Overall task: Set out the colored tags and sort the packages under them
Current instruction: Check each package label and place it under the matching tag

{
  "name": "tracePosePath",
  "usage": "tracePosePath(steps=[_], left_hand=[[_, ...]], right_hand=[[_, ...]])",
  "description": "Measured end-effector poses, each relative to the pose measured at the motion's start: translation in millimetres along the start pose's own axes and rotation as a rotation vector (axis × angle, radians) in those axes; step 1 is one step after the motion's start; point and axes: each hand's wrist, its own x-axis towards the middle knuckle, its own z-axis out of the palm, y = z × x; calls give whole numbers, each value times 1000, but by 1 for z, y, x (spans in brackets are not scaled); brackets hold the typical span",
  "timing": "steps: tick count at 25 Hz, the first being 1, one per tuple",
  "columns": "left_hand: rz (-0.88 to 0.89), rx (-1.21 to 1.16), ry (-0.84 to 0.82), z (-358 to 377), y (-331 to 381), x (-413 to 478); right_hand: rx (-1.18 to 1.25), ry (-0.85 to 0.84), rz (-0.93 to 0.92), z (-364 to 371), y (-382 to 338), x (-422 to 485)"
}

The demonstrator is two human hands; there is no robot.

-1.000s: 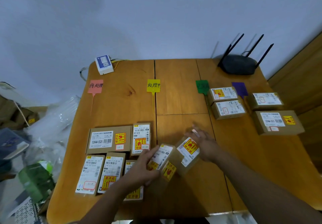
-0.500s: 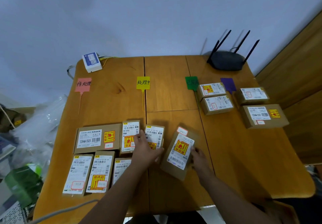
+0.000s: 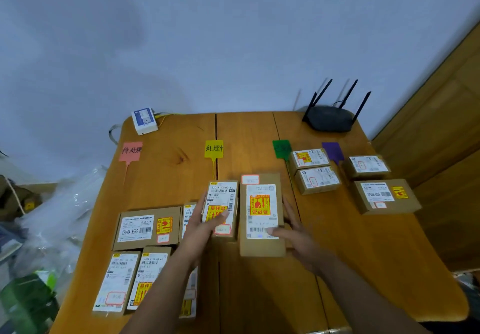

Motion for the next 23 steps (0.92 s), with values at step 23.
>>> tracePosePath(steps=[23], left_hand=[[335, 175, -296, 18, 213, -58]], right_hand=[[-906, -210, -519, 6, -370, -59]])
